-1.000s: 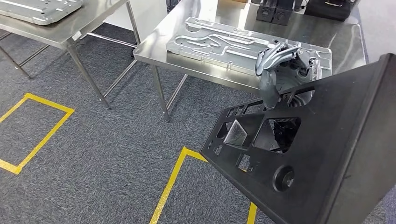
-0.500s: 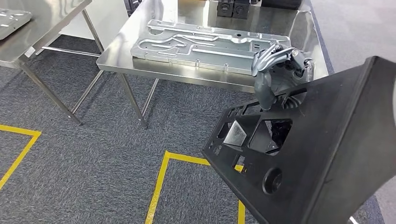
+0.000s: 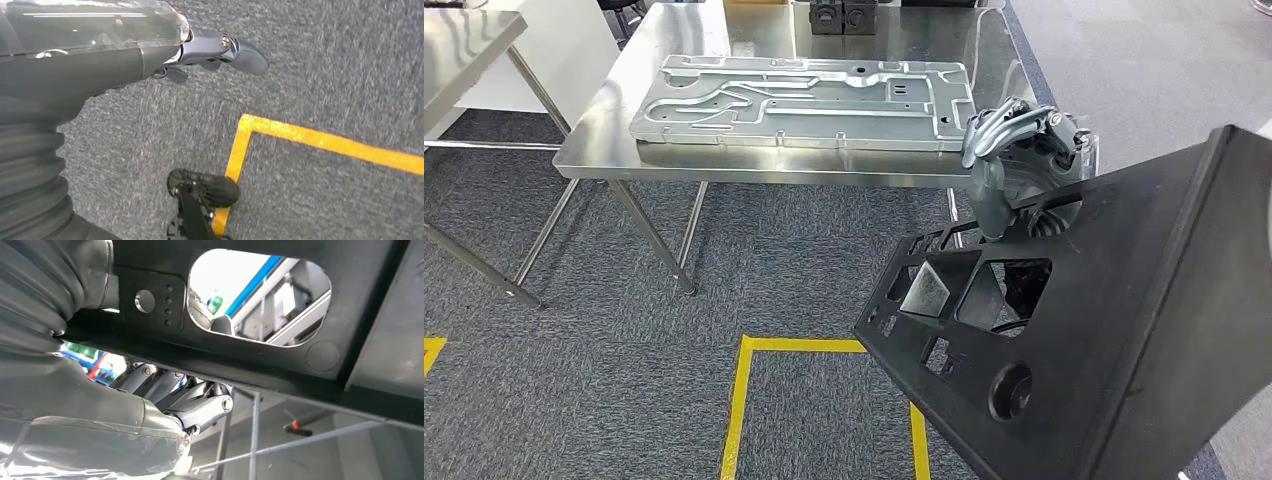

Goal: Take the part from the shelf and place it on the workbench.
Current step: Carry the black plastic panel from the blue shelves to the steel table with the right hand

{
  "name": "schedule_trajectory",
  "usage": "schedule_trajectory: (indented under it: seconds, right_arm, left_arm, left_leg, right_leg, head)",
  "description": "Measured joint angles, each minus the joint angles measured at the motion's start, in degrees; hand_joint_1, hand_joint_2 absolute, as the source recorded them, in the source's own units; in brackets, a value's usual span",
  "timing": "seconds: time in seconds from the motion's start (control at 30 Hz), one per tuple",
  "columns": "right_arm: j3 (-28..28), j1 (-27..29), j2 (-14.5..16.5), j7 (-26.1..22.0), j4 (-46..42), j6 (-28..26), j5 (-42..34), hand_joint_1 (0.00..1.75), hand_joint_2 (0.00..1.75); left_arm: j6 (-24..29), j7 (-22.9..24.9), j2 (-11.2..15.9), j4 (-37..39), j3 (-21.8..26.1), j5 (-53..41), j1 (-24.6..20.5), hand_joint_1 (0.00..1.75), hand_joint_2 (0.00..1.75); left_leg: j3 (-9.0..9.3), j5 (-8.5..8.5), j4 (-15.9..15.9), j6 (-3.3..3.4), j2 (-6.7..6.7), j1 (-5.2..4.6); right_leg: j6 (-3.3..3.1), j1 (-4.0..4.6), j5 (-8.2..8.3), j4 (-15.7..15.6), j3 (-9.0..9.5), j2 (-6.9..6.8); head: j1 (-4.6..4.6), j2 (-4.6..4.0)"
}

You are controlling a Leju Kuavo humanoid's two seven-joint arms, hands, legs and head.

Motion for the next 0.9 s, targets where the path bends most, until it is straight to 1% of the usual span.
schedule_trajectory:
  seconds: [0.03, 0.07, 0.1, 0.13, 0.17, 0.2, 0.23, 0.27, 0.3, 0.33, 0.37, 0.4, 0.43, 0.5, 0.53, 0.57, 0.6, 0.63, 0.67, 0.7, 0.73, 0.77, 0.8, 0.83, 0.87, 0.9]
  right_arm:
    - [-0.01, 0.06, -0.05, -0.05, -0.08, -0.03, 0.02, 1.75, 1.75]
    - [-0.02, 0.07, -0.09, -0.11, -0.19, -0.07, 0.03, 1.75, 1.75]
    - [-0.01, 0.1, -0.1, -0.18, -0.3, -0.09, 0.04, 1.75, 1.75]
    - [0.0, 0.21, -0.12, -0.25, -0.38, -0.1, 0.05, 1.75, 1.75]
    - [0.02, 0.39, -0.12, -0.32, -0.41, -0.12, 0.05, 1.75, 1.75]
    - [0.04, 0.65, -0.11, -0.37, -0.42, -0.12, 0.08, 1.75, 1.75]
    - [0.06, 0.91, -0.11, -0.44, -0.42, -0.15, 0.17, 1.75, 1.75]
    - [0.07, 1.1, -0.11, -0.5, -0.43, -0.22, 0.39, 1.75, 1.75]
    - [0.08, 1.2, -0.11, -0.55, -0.44, -0.3, 0.66, 1.75, 1.75]
    - [0.08, 1.26, -0.11, -0.6, -0.5, -0.37, 0.94, 1.75, 1.75]
    - [0.08, 1.29, -0.11, -0.64, -0.6, -0.43, 1.17, 1.75, 1.75]
    - [0.08, 1.32, -0.11, -0.68, -0.7, -0.44, 1.31, 1.75, 1.75]
    - [0.08, 1.35, -0.11, -0.72, -0.82, -0.47, 1.45, 1.75, 1.75]
    - [0.08, 1.43, -0.11, -0.77, -0.92, -0.54, 1.65, 1.75, 1.75]
    - [0.08, 1.5, -0.11, -0.79, -0.96, -0.57, 1.72, 1.75, 1.75]
    - [0.05, 1.56, -0.11, -0.83, -1.01, -0.59, 1.76, 1.75, 1.75]
    - [0.03, 1.59, -0.11, -0.88, -1.1, -0.6, 1.8, 1.75, 1.75]
    - [0.01, 1.63, -0.11, -0.95, -1.18, -0.62, 1.82, 1.75, 1.75]
    - [-0.01, 1.71, -0.11, -1.06, -1.24, -0.63, 1.85, 1.75, 1.75]
    - [-0.01, 1.84, -0.11, -1.18, -1.26, -0.65, 1.88, 1.75, 1.75]
    - [-0.01, 2.01, -0.11, -1.3, -1.25, -0.67, 1.89, 1.75, 1.75]
    - [-0.01, 2.18, -0.11, -1.4, -1.24, -0.67, 1.91, 1.75, 1.75]
    - [-0.02, 2.27, -0.12, -1.47, -1.24, -0.68, 1.93, 1.75, 1.75]
    - [-0.03, 2.32, -0.12, -1.5, -1.25, -0.69, 1.97, 1.75, 1.75]
    - [-0.05, 2.33, -0.13, -1.53, -1.27, -0.71, 2.02, 1.75, 1.75]
    - [-0.07, 2.32, -0.13, -1.55, -1.29, -0.72, 2.07, 1.75, 1.75]
  left_arm:
    - [-0.09, 0.01, 0.01, 0.0, -0.01, 0.0, -0.1, 0.0, 1.75]
    - [-0.15, -0.01, 0.01, 0.0, -0.01, -0.02, -0.19, 0.0, 1.75]
    - [-0.21, -0.03, 0.02, 0.0, -0.01, -0.06, -0.23, 0.0, 1.75]
    - [-0.25, -0.04, 0.03, 0.0, -0.01, -0.11, -0.21, 0.0, 1.75]
    - [-0.28, -0.04, 0.04, 0.0, -0.01, -0.16, -0.07, 0.0, 1.75]
    - [-0.31, -0.02, 0.04, 0.0, -0.01, -0.2, 0.09, 0.0, 1.75]
    - [-0.32, 0.07, 0.05, 0.0, -0.01, -0.2, 0.21, 0.0, 1.75]
    - [-0.38, 0.21, 0.05, 0.0, -0.01, -0.2, 0.27, 0.0, 1.75]
    - [-0.44, 0.36, 0.06, 0.0, -0.01, -0.2, 0.25, 0.0, 1.75]
    - [-0.49, 0.5, 0.1, 0.0, -0.01, -0.2, 0.18, 0.0, 1.75]
    - [-0.54, 0.61, 0.16, 0.0, -0.01, -0.2, 0.09, 0.0, 1.75]
    - [-0.57, 0.68, 0.23, 0.0, -0.01, -0.2, 0.01, 0.0, 1.75]
    - [-0.62, 0.78, 0.3, 0.0, -0.01, -0.2, -0.06, 0.0, 1.75]
    - [-0.82, 1.07, 0.36, 0.0, -0.01, -0.2, -0.15, 0.0, 1.75]
    - [-0.94, 1.22, 0.36, 0.0, -0.01, -0.17, -0.18, 0.0, 1.75]
    - [-1.05, 1.37, 0.36, 0.0, -0.01, -0.13, -0.22, 0.0, 1.75]
    - [-1.15, 1.47, 0.36, 0.0, -0.01, -0.08, -0.25, 0.0, 1.75]
    - [-1.23, 1.53, 0.36, 0.0, -0.01, -0.04, -0.25, 0.0, 1.75]
    - [-1.29, 1.57, 0.37, 0.0, -0.02, -0.02, -0.19, 0.0, 1.75]
    - [-1.38, 1.58, 0.37, 0.0, -0.04, -0.01, -0.1, 0.0, 1.75]
    - [-1.45, 1.61, 0.38, 0.0, -0.07, -0.02, -0.02, 0.0, 1.75]
    - [-1.49, 1.62, 0.37, 0.0, -0.1, -0.02, 0.03, 0.0, 1.75]
    - [-1.53, 1.63, 0.37, 0.0, -0.13, -0.02, 0.06, 0.0, 1.75]
    - [-1.54, 1.64, 0.36, 0.0, -0.15, -0.02, 0.06, 0.0, 1.75]
    - [-1.54, 1.64, 0.36, 0.0, -0.16, -0.02, 0.05, 0.0, 1.75]
    - [-1.55, 1.64, 0.36, 0.0, -0.17, -0.02, 0.03, 0.0, 1.75]
  left_leg:
    - [0.08, -0.32, 0.2, -0.33, -0.34, 0.11]
    - [-0.15, -1.05, 0.99, -0.59, -1.27, 0.28]
    - [-0.92, -2.37, 2.93, -0.79, -2.64, 0.46]
    - [-2.4, -4.22, 6.23, -0.92, -4.24, 0.62]
    - [-4.35, -6.13, 10.33, -1.01, -5.18, 0.69]
    - [-6.29, -7.52, 14.24, -1.1, -5.69, 0.72]
    - [-7.7, -7.97, 16.79, -1.15, -5.91, 0.72]
    - [-8.08, -7.13, 16.93, -1.12, -5.98, 0.71]
    - [-7.54, -5.43, 15.07, -1.02, -6.01, 0.71]
    - [-6.03, -3.04, 11.21, -0.82, -6.1, 0.71]
    - [-4.35, -1.11, 7.1, -0.57, -6.39, 0.67]
    - [-3.04, 0.19, 3.95, -0.3, -6.64, 0.58]
    - [-2.16, 0.95, 1.77, -0.04, -6.86, 0.47]
    - [-2.02, 1.06, 1.15, 0.5, -6.95, 0.22]
    - [-2.02, 1.22, 1.01, 0.86, -6.87, 0.27]
    - [-1.96, 1.39, 0.81, 1.22, -6.78, 0.34]
    - [-1.91, 1.55, 0.59, 1.6, -6.67, 0.44]
    - [-1.87, 1.66, 0.41, 1.88, -6.54, 0.51]
    - [-1.88, 1.66, 0.37, 2.03, -6.41, 0.48]
    - [-1.92, 1.63, 0.39, 2.15, -6.25, 0.46]
    - [-1.95, 1.61, 0.42, 2.17, -6.1, 0.43]
    - [-1.96, 1.57, 0.45, 2.18, -5.96, 0.42]
    - [-1.91, 1.52, 0.49, 2.14, -5.87, 0.42]
    - [-1.8, 1.44, 0.52, 2.05, -5.82, 0.42]
    - [-1.65, 1.32, 0.57, 1.9, -5.77, 0.41]
    - [-1.54, 1.17, 0.65, 1.68, -5.74, 0.3]
  right_leg:
    - [-0.33, -0.11, 0.11, -0.16, 0.03, 0.62]
    - [-0.69, -0.27, 0.24, -0.32, 0.11, 1.19]
    - [-1.04, -0.45, 0.36, -0.48, 0.21, 1.72]
    - [-1.26, -0.49, 0.4, -0.54, 0.26, 2.28]
    - [-1.43, -0.46, 0.4, -0.53, 0.25, 2.87]
    - [-1.54, -0.4, 0.38, -0.51, 0.25, 3.46]
    - [-1.59, -0.33, 0.37, -0.48, 0.26, 4.09]
    - [-1.61, -0.28, 0.34, -0.4, 0.29, 4.63]
    - [-1.6, -0.25, 0.28, -0.31, 0.34, 5.07]
    - [-1.48, -0.25, 0.19, -0.18, 0.42, 5.53]
    - [-1.29, -0.18, 0.07, -0.03, 0.45, 5.87]
    - [-1.03, -0.11, -0.03, 0.12, 0.42, 6.16]
    - [-0.73, -0.07, -0.09, 0.25, 0.35, 6.36]
    - [-0.05, -0.07, -0.06, 0.26, 0.2, 6.57]
    - [0.3, -0.12, -0.12, 0.26, 0.18, 6.45]
    - [0.63, -0.15, -0.43, 0.58, 0.06, 5.97]
    - [0.92, -0.16, -1.33, 1.87, -0.51, 5.24]
    - [1.15, -0.19, -2.71, 4.1, -1.53, 4.42]
    - [1.35, -0.25, -4.56, 7.63, -3.2, 3.68]
    - [1.52, -0.31, -6.45, 11.81, -5.23, 3.29]
    - [1.64, -0.39, -7.66, 15.25, -6.94, 3.14]
    - [1.72, -0.47, -7.97, 17.26, -7.99, 3.03]
    - [1.7, -0.51, -7.05, 16.75, -7.77, 2.94]
    - [1.6, -0.52, -5.23, 13.93, -6.36, 2.79]
    - [1.41, -0.5, -3.08, 9.47, -4.07, 2.5]
    - [1.12, -0.34, -1.59, 5.33, -1.91, 2.18]
  head:
    - [0.0, 0.0]
    - [-0.01, 0.0]
    - [-0.01, 0.0]
    - [-0.01, 0.0]
    - [-0.01, 0.0]
    - [-0.01, 0.0]
    - [-0.02, 0.0]
    - [-0.02, 0.0]
    - [-0.02, 0.0]
    - [-0.02, 0.0]
    - [-0.02, 0.0]
    - [-0.01, 0.0]
    - [-0.01, 0.0]
    - [-0.01, 0.0]
    - [-0.02, 0.0]
    - [-0.01, 0.0]
    - [-0.01, 0.0]
    - [0.0, 0.0]
    - [0.01, 0.0]
    - [0.01, 0.0]
    - [0.01, 0.0]
    - [0.01, 0.0]
    - [0.01, 0.0]
    - [0.01, 0.0]
    - [0.01, 0.0]
    - [0.01, 0.0]
